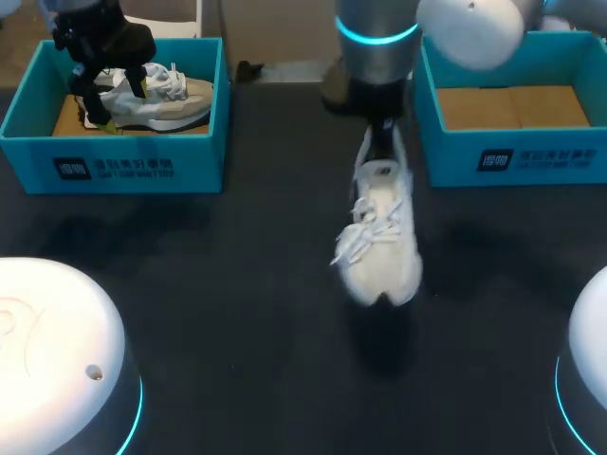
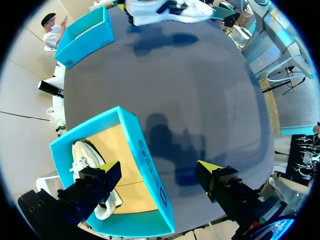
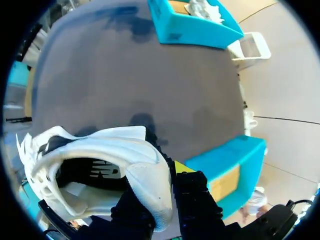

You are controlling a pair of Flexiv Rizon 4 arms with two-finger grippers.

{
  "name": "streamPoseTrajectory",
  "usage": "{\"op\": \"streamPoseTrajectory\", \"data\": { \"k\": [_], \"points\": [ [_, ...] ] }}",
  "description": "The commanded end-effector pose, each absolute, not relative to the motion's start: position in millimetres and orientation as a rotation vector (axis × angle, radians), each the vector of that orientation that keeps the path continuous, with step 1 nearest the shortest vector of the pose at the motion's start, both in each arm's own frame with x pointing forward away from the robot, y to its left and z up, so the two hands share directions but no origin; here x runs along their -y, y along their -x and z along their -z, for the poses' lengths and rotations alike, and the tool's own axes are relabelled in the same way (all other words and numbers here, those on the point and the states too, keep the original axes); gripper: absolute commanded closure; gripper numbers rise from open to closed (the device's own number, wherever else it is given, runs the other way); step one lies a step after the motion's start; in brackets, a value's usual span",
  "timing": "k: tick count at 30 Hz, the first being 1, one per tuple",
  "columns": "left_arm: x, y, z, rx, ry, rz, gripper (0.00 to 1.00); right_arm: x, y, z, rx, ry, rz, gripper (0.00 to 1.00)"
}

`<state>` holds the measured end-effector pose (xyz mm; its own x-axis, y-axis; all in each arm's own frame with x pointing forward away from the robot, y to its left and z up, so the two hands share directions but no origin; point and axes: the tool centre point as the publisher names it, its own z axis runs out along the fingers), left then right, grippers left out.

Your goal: Take the shoe out of the shoebox, open the shoe tongue, remove and reinsert the insole, then place the shoe into the shoebox

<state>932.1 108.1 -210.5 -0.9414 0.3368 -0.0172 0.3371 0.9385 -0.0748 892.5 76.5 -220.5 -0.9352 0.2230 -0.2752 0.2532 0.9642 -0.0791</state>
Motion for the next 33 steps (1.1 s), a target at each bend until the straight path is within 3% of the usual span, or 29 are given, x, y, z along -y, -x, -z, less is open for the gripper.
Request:
{"op": "streamPoseTrajectory", "data": {
  "k": [1, 13, 26, 33],
  "points": [
    [-109, -932, 211, -3.088, -0.538, 0.119, 0.0, -33, -894, 170, -2.834, -0.298, 0.133, 1.0],
    [-109, -932, 211, -3.088, -0.538, 0.119, 0.0, 61, -946, 126, -2.776, -0.174, 0.091, 1.0],
    [-109, -932, 211, -3.088, -0.538, 0.119, 0.0, 61, -946, 126, -2.776, -0.174, 0.091, 1.0],
    [-109, -932, 211, -3.088, -0.538, 0.119, 0.0, 104, -1017, 109, -2.741, -0.145, 0.214, 1.0]
  ]
}}
